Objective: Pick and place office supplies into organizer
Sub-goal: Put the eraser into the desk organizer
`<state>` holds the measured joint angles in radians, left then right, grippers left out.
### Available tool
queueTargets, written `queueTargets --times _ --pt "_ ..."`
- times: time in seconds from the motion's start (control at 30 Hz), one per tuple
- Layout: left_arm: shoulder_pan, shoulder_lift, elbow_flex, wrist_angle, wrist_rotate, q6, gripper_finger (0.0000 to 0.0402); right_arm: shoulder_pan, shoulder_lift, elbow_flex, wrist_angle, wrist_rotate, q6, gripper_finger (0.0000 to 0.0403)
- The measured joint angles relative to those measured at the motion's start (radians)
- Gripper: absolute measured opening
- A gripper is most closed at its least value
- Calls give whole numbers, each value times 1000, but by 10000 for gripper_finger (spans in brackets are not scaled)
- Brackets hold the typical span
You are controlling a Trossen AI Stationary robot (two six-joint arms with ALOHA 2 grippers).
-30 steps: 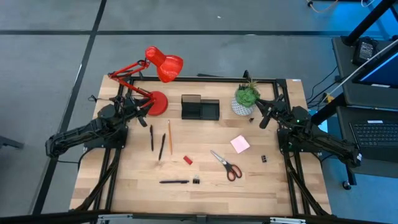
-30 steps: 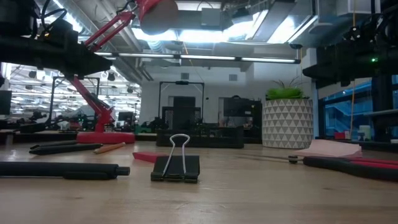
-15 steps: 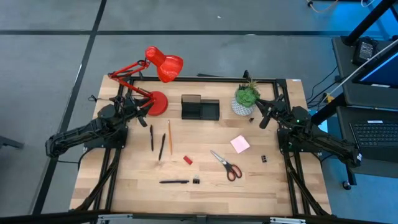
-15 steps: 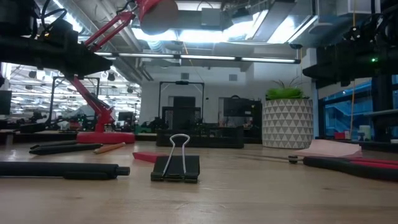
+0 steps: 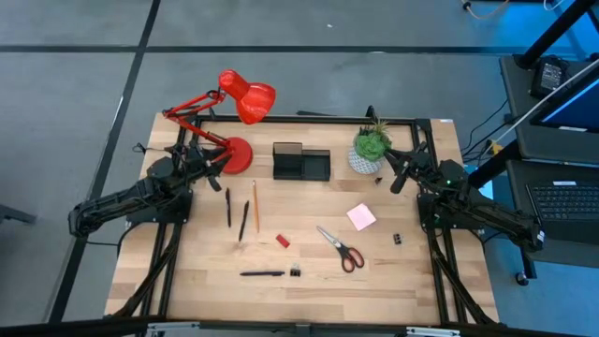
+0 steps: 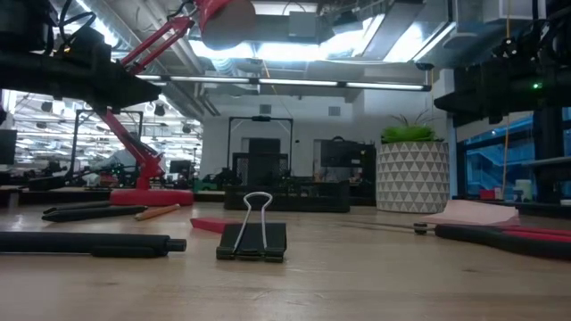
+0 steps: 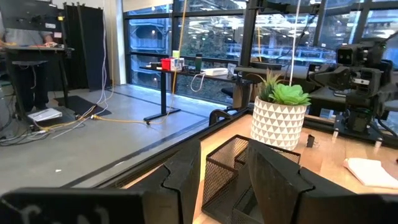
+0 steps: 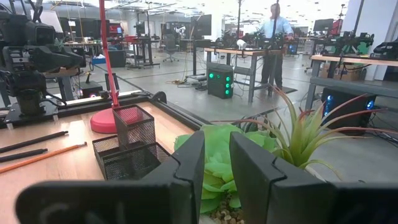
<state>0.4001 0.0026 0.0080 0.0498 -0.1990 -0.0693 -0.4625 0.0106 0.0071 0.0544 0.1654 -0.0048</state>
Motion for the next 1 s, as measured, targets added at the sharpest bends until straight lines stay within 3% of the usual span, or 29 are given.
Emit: queueTargets --times 0.3,0.5,0.6,0.73,1.0 --pt "-1 0 0 -1 186 27 128 0 0 0 0 0 0 80" --pt "-1 0 0 1 297 132 129 0 0 0 0 0 0 80" --pt "-1 0 0 2 317 135 139 0 0 0 0 0 0 80" --pt "-2 2 0 16 417 118 165 0 0 0 0 0 0 80" --pt "-55 54 0 184 463 101 193 0 0 0 18 1 0 80"
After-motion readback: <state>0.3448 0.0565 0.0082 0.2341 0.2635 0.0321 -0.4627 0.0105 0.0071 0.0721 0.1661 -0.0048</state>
